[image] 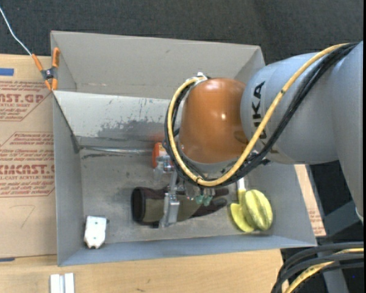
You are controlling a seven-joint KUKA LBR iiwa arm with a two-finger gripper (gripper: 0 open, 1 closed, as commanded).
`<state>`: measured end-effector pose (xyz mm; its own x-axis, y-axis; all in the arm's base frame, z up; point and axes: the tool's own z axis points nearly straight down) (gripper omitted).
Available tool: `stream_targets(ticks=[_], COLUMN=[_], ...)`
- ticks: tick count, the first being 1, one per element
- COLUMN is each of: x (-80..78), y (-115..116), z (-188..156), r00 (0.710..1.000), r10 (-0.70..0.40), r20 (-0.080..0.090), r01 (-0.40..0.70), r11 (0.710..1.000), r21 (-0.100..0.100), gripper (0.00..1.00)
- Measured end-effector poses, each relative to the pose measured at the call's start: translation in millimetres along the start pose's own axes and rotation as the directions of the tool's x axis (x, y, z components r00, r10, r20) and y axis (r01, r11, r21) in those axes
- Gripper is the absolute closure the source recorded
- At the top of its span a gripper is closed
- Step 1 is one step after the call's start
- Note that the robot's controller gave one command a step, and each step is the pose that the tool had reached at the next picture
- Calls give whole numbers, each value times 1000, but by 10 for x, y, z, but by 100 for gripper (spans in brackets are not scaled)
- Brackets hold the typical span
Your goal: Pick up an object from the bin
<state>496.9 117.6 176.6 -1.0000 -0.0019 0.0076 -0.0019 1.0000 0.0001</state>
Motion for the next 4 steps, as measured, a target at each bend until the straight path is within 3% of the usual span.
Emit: stream_targets(ticks=[1, 2, 3, 4], x=[-20, 81, 47, 47], y=[-7, 13, 23, 23], z=[-42, 628, 1060, 1060], r00=[1000, 993, 1000, 1000], r10=[2, -116, -24, -23], r20=[8, 6, 12, 12], r01=[-2, 116, 24, 23], r11=[1000, 993, 1000, 1000], r21=[-1, 0, -3, -3], gripper=[0, 0, 100, 100])
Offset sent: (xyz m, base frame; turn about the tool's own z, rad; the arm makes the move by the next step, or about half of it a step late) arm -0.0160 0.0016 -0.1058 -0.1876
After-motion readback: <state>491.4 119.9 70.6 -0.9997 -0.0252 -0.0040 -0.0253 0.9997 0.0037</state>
